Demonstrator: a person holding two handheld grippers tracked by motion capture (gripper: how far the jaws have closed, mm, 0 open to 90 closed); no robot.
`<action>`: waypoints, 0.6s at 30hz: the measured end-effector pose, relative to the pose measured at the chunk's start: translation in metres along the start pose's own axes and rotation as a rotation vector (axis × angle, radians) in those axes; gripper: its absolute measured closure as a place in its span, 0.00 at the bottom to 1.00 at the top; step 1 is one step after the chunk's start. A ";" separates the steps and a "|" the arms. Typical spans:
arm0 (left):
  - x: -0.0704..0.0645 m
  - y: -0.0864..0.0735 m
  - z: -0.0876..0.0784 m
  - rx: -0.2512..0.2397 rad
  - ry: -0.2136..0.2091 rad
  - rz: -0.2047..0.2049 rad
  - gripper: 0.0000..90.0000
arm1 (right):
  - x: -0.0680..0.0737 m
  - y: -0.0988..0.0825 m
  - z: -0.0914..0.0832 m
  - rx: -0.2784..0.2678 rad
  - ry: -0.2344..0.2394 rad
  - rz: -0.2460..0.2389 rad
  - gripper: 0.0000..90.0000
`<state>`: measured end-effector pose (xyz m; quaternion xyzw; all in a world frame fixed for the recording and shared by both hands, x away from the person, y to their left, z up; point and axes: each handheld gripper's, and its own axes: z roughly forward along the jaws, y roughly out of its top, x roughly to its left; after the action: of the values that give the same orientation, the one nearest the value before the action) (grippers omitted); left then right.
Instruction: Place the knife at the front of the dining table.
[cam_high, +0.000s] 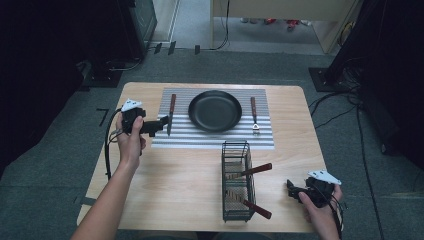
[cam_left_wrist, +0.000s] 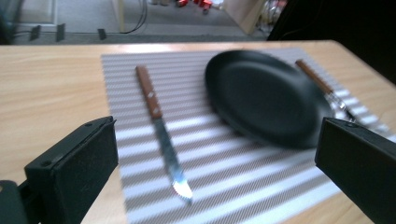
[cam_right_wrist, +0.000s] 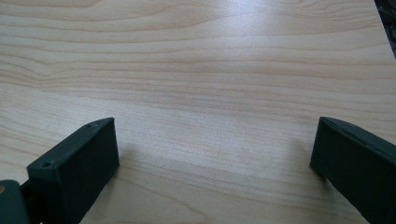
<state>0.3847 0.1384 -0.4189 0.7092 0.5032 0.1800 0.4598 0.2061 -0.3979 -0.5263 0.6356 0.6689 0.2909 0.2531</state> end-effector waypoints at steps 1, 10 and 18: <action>0.000 -0.005 -0.003 -0.001 0.005 0.004 0.00 | 0.000 0.000 0.000 0.000 0.000 0.000 0.01; 0.004 -0.042 -0.030 0.015 0.040 0.027 0.00 | 0.000 0.000 0.000 0.000 -0.002 0.001 0.01; 0.014 -0.081 -0.049 0.059 0.117 0.034 0.00 | 0.000 0.000 0.000 0.000 -0.003 0.001 0.01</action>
<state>0.3110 0.1796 -0.4643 0.7192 0.5222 0.2138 0.4054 0.2060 -0.3978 -0.5263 0.6363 0.6682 0.2901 0.2539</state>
